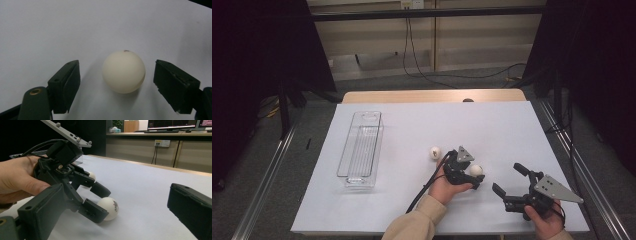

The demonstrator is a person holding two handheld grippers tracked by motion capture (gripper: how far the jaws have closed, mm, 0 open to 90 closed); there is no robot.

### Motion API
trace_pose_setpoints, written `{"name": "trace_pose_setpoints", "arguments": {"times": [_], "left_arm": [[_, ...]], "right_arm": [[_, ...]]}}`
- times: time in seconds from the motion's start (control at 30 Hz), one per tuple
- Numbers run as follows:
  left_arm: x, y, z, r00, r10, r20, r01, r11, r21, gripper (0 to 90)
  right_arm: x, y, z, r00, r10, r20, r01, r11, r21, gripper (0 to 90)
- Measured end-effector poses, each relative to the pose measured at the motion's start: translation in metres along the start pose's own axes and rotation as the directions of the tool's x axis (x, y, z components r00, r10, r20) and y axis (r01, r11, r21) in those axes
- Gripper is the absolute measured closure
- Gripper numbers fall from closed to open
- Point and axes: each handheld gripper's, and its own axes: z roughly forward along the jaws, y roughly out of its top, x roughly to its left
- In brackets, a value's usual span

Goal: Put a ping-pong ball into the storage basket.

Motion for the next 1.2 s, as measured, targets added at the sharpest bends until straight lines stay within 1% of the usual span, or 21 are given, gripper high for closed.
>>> {"name": "trace_pose_setpoints", "arguments": {"times": [0.07,0.17,0.2,0.33,0.47,0.6,0.67,0.7,0.83,1.1,1.2], "left_arm": [[-0.0012,0.0009,0.0013,1.0000,-0.001,0.003,0.001,1.0000,-0.008,24.2],[-0.0011,0.0015,0.0034,1.0000,-0.003,0.000,0.003,1.0000,0.003,25.6],[-0.0010,0.0016,0.0038,1.0000,-0.004,0.005,0.004,1.0000,0.008,26.9],[-0.0018,0.0024,0.0065,0.9999,0.003,0.014,-0.004,0.9999,0.015,29.2],[-0.0016,0.0027,0.0076,0.9998,0.014,0.013,-0.014,0.9996,0.025,32.5],[-0.0031,0.0030,0.0095,0.9998,0.010,0.017,-0.011,0.9998,0.019,35.9],[-0.0034,0.0030,0.0096,0.9998,0.008,0.017,-0.008,0.9998,0.019,36.5],[-0.0032,0.0031,0.0098,0.9998,0.012,0.018,-0.012,0.9997,0.023,39.0],[-0.0037,0.0031,0.0100,0.9997,0.018,0.017,-0.018,0.9995,0.026,42.2],[-0.0029,0.0031,0.0101,0.9997,0.013,0.020,-0.013,0.9995,0.027,45.6],[-0.0026,0.0029,0.0096,0.9996,0.019,0.023,-0.020,0.9993,0.033,49.7]], "right_arm": [[0.0002,0.0001,-0.0002,1.0000,0.001,0.000,-0.001,1.0000,0.000,1.2],[0.0000,0.0000,-0.0003,1.0000,0.002,-0.001,-0.002,1.0000,0.000,1.2],[0.0000,0.0001,-0.0004,1.0000,0.002,-0.001,-0.002,1.0000,-0.001,1.2],[-0.0001,0.0001,-0.0002,1.0000,0.002,-0.001,-0.002,1.0000,-0.001,1.2],[-0.0002,0.0000,-0.0002,1.0000,0.002,-0.001,-0.002,1.0000,-0.001,1.1],[-0.0003,0.0001,-0.0002,1.0000,0.002,0.000,-0.002,1.0000,-0.002,1.2],[-0.0004,0.0001,-0.0003,1.0000,0.002,0.000,-0.002,1.0000,-0.002,1.2],[-0.0005,0.0001,-0.0004,1.0000,0.001,0.001,-0.001,1.0000,-0.002,1.2],[-0.0009,0.0000,-0.0005,1.0000,0.000,0.002,0.000,1.0000,-0.002,1.2],[-0.0008,0.0001,-0.0004,1.0000,0.000,-0.001,0.000,1.0000,-0.001,1.2],[-0.0008,0.0000,-0.0005,1.0000,-0.001,0.001,0.001,1.0000,-0.002,1.2]]}}
